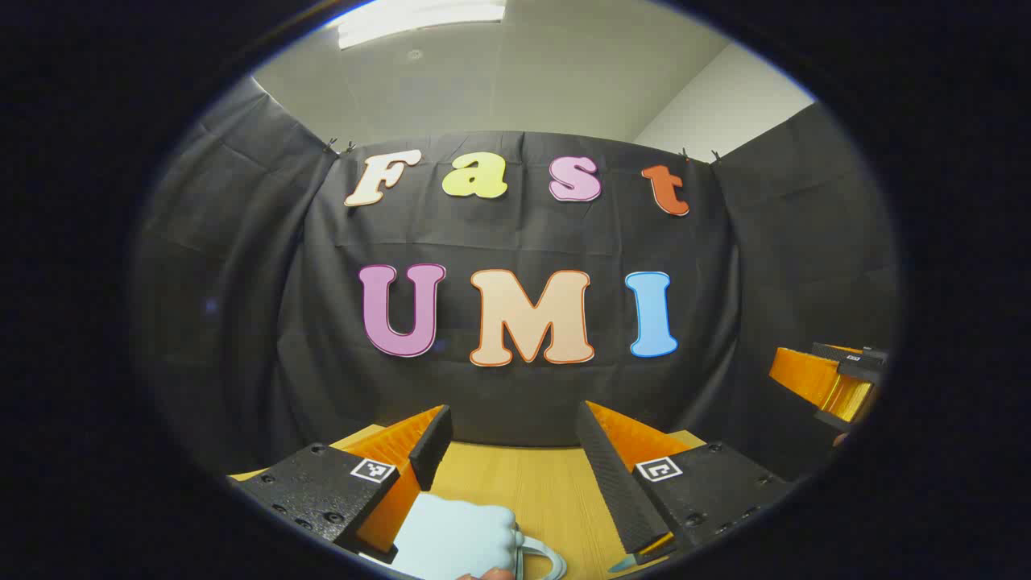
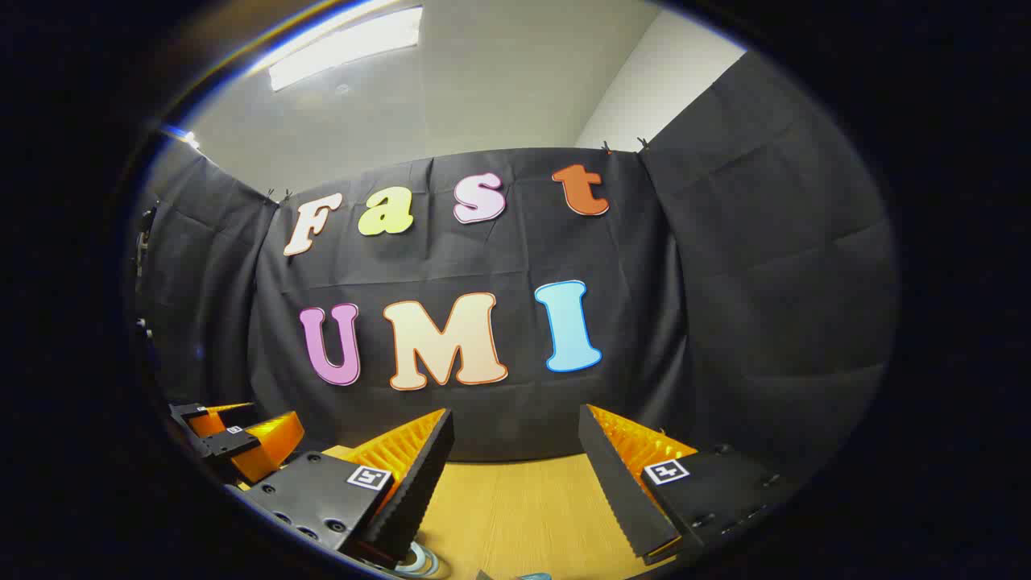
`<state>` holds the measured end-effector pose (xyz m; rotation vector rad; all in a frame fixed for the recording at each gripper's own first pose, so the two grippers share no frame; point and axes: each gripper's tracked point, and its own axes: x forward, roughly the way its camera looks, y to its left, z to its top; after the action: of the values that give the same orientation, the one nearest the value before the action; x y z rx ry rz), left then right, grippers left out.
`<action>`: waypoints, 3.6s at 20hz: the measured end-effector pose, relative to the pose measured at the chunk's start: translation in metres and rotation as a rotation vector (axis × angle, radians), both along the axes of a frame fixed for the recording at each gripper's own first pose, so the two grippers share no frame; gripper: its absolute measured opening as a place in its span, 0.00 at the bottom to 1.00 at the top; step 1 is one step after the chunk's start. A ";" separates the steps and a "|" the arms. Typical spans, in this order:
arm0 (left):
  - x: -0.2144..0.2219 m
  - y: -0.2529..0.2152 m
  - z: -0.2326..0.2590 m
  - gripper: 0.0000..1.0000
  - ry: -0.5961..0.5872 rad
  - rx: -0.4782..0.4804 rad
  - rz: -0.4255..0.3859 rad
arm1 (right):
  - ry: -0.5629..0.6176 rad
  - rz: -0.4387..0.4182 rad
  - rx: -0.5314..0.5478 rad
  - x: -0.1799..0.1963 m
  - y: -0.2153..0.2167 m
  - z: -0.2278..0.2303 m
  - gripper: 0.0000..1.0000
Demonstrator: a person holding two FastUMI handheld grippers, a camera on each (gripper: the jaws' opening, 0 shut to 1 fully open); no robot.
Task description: First open the suitcase, pack the skin care products into it, and then close the suitcase.
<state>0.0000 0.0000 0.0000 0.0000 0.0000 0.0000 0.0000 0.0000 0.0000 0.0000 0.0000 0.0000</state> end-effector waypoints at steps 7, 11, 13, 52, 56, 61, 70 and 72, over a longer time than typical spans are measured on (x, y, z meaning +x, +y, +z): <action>0.002 -0.006 -0.013 0.93 0.044 0.011 0.005 | 0.000 0.000 0.000 0.000 0.000 0.000 0.97; 0.001 -0.013 -0.026 0.93 0.074 0.008 0.032 | 0.000 0.000 0.000 0.000 0.000 0.000 0.98; -0.001 -0.018 -0.046 0.92 0.122 0.023 0.038 | 0.000 0.000 0.000 0.000 0.000 0.000 0.96; -0.046 -0.070 -0.343 0.42 1.168 -0.130 -0.080 | 0.106 -0.132 -0.011 0.004 -0.016 -0.037 0.98; -0.047 -0.071 -0.333 0.08 1.166 -0.109 -0.103 | 0.093 -0.115 -0.018 0.008 -0.007 -0.034 0.98; -0.040 -0.080 -0.304 0.05 1.093 -0.016 -0.172 | 0.076 -0.081 -0.016 0.013 0.010 -0.031 0.98; -0.026 -0.059 -0.241 0.02 0.940 -0.094 -0.189 | 0.044 -0.025 0.015 0.020 0.043 -0.025 0.98; -0.022 -0.051 -0.226 0.02 0.904 -0.100 -0.178 | 0.034 -0.009 0.017 0.021 0.052 -0.023 0.98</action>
<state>-0.0215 -0.0507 -0.2255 -0.0997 0.9043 -0.1783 0.0205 0.0522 -0.0230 0.0172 0.0344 -0.0095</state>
